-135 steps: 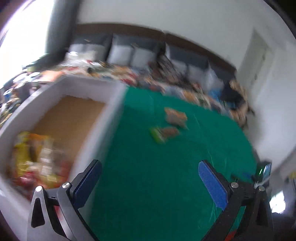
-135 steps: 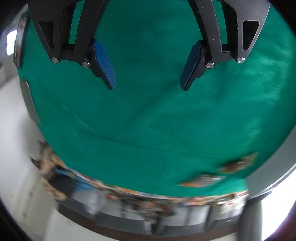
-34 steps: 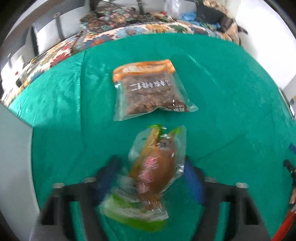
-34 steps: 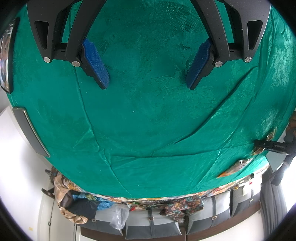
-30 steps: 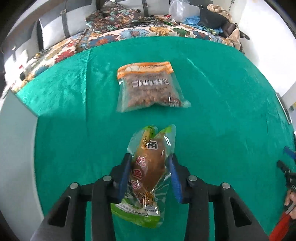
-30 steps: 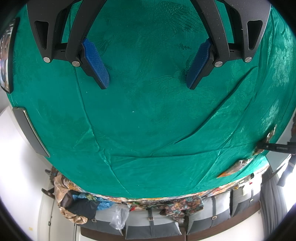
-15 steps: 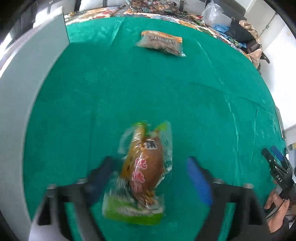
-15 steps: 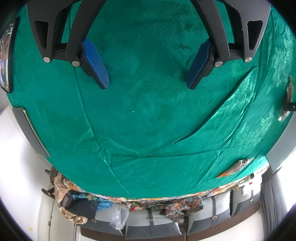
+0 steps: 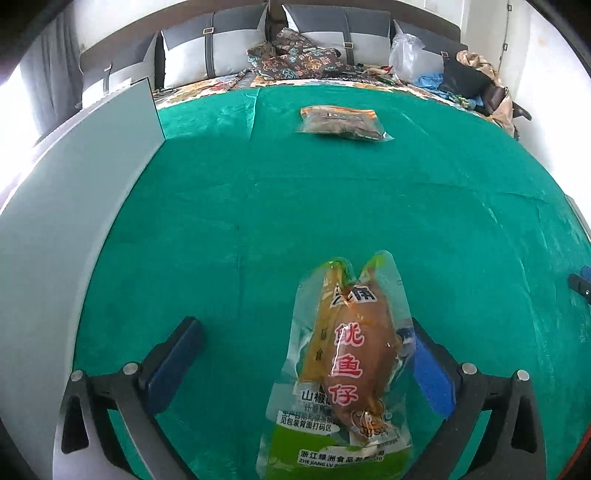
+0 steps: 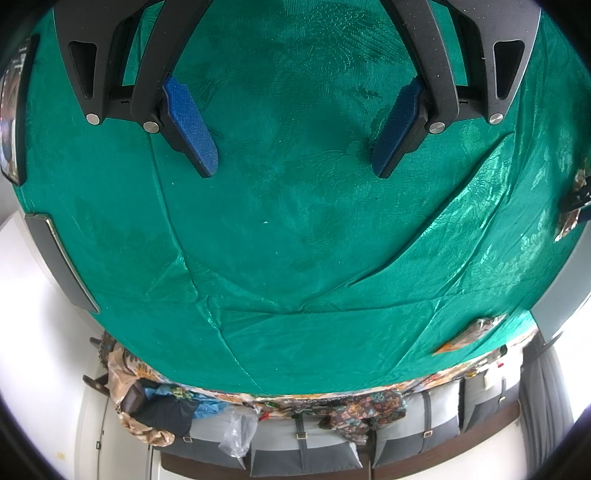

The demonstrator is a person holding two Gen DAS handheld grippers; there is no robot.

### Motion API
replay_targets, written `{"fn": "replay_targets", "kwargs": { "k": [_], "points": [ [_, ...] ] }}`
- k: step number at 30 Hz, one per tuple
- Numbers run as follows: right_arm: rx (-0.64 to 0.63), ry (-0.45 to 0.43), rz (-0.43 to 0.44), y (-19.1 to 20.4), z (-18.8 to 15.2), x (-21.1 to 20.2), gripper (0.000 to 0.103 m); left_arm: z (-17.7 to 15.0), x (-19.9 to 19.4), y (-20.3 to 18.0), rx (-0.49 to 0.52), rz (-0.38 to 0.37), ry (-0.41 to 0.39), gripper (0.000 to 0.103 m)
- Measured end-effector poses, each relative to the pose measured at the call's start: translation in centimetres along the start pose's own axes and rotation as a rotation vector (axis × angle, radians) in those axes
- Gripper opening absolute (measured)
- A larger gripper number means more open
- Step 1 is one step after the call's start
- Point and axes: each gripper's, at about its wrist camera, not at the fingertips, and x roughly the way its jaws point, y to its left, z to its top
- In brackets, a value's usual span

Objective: Organize snacks
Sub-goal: 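Grasp the walnut bag with the right tool while the left tool holds the fish snack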

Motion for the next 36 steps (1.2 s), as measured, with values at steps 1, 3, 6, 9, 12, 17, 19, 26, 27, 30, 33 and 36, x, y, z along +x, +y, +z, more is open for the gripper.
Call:
{"fn": "replay_targets", "kwargs": {
  "k": [1, 3, 6, 9, 12, 17, 19, 26, 27, 30, 33, 36],
  "points": [
    [-0.003, 0.004, 0.000, 0.0, 0.0, 0.0, 0.089, -0.1, -0.1, 0.0, -0.005, 0.003, -0.004, 0.103],
    [0.003, 0.074, -0.001, 0.4, 1.1, 0.5, 0.088, -0.3, -0.1, 0.1, -0.008, 0.004, -0.006, 0.103],
    [0.086, 0.097, 0.141, 3.0, 5.5, 0.8, 0.088, -0.4, -0.2, 0.1, -0.011, 0.008, -0.008, 0.103],
    [0.077, 0.142, 0.274, 8.8, 11.1, 3.2, 0.088, -0.2, 0.1, -0.2, -0.010, 0.009, -0.007, 0.103],
    [0.097, 0.233, 0.373, 15.3, 16.7, 8.0, 0.087, -0.2, 0.2, -0.2, -0.010, 0.009, -0.007, 0.103],
    [0.109, 0.343, 0.318, 24.1, 22.9, 15.8, 0.087, -0.2, 0.1, -0.1, -0.010, 0.009, -0.008, 0.103],
    [0.078, 0.331, 0.250, 26.6, 23.6, 17.1, 0.092, 0.1, 0.5, -0.3, -0.010, 0.010, -0.007, 0.103],
    [-0.311, 0.267, 0.161, 31.0, 21.6, 16.8, 0.090, 0.0, 0.3, -0.3, -0.012, 0.013, -0.008, 0.103],
    [-0.320, 0.288, 0.164, 30.3, 21.4, 16.5, 0.086, 0.1, 0.4, -0.3, -0.012, 0.013, -0.008, 0.103],
    [-0.351, 0.320, 0.142, 28.3, 20.4, 15.3, 0.072, 0.1, 0.4, -0.3, -0.012, 0.013, -0.008, 0.103],
    [-0.427, 0.312, 0.130, 27.0, 18.8, 13.5, 0.071, 0.1, 0.4, -0.3, -0.012, 0.013, -0.007, 0.103],
    [-0.437, 0.317, 0.154, 24.4, 16.3, 11.4, 0.071, 0.1, 0.4, -0.3, -0.012, 0.013, -0.007, 0.103]
  ]
}}
